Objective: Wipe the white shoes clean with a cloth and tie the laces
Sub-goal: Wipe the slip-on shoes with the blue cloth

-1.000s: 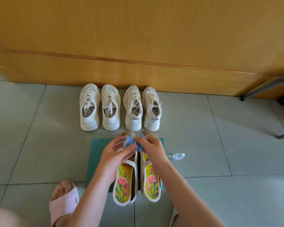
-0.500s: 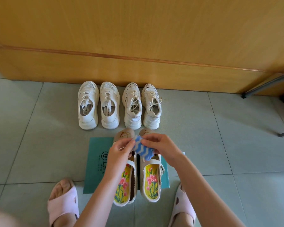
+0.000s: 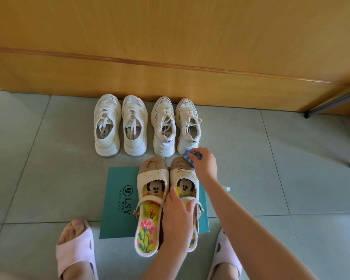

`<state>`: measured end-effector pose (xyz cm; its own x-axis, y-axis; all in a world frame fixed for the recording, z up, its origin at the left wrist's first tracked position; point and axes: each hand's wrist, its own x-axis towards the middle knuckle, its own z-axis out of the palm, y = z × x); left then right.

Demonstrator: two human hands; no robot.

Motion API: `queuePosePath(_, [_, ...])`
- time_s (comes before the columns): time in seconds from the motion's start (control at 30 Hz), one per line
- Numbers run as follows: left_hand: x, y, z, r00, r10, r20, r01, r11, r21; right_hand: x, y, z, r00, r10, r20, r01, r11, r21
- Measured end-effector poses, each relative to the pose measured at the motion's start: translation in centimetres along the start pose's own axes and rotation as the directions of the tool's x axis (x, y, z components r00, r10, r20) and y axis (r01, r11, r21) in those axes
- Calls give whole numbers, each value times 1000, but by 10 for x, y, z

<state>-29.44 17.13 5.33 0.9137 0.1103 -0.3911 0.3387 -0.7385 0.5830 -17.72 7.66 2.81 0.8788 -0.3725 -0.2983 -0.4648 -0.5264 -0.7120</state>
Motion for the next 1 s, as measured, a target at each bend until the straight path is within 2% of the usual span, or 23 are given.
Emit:
queuePosePath(0.2, [3, -1, 1, 1000, -8, -7, 8, 1000, 15, -14, 5, 8, 985, -165, -58, 155, 976, -156])
queuePosePath(0.33, [7, -3, -1, 1000, -22, 6, 22, 1000, -12, -27, 9, 6, 980, -195, -46, 186, 970, -157])
queuePosePath(0.5, [6, -4, -3, 999, -47, -18, 45, 995, -93, -44, 15, 5, 972, -232, 43, 235, 948, -216])
queuePosePath(0.6, [5, -4, -5, 998, -65, -19, 63, 992, -112, -48, 16, 0, 964, -194, 180, 235, 941, -245])
queuePosePath(0.67, [5, -4, -6, 998, -65, -23, 61, 990, -128, -49, 14, -7, 950, -140, 280, 200, 960, -197])
queuePosePath(0.73, [3, -5, -6, 998, -56, -22, 52, 990, -133, -45, 8, -19, 946, -93, 310, 91, 996, 20])
queuePosePath(0.77, [2, -6, -6, 999, -49, -22, 46, 990, -133, -42, 3, -25, 955, -74, 287, 31, 988, 151])
queuePosePath(0.83, [3, -8, -6, 999, -42, -30, 37, 991, -132, -28, -3, -31, 992, -7, 123, -32, 951, 309])
queuePosePath(0.9, [4, -8, -5, 998, -45, -36, 40, 990, -135, -9, -6, -23, 996, 46, -72, -29, 973, 228])
queuePosePath(0.93, [4, -8, -5, 998, -49, -37, 43, 990, -136, -2, -8, -16, 992, 50, -115, -30, 986, 164])
queuePosePath(1.0, [5, -9, -4, 998, -51, -39, 45, 989, -140, 4, -15, 3, 997, 13, -75, -10, 999, 37])
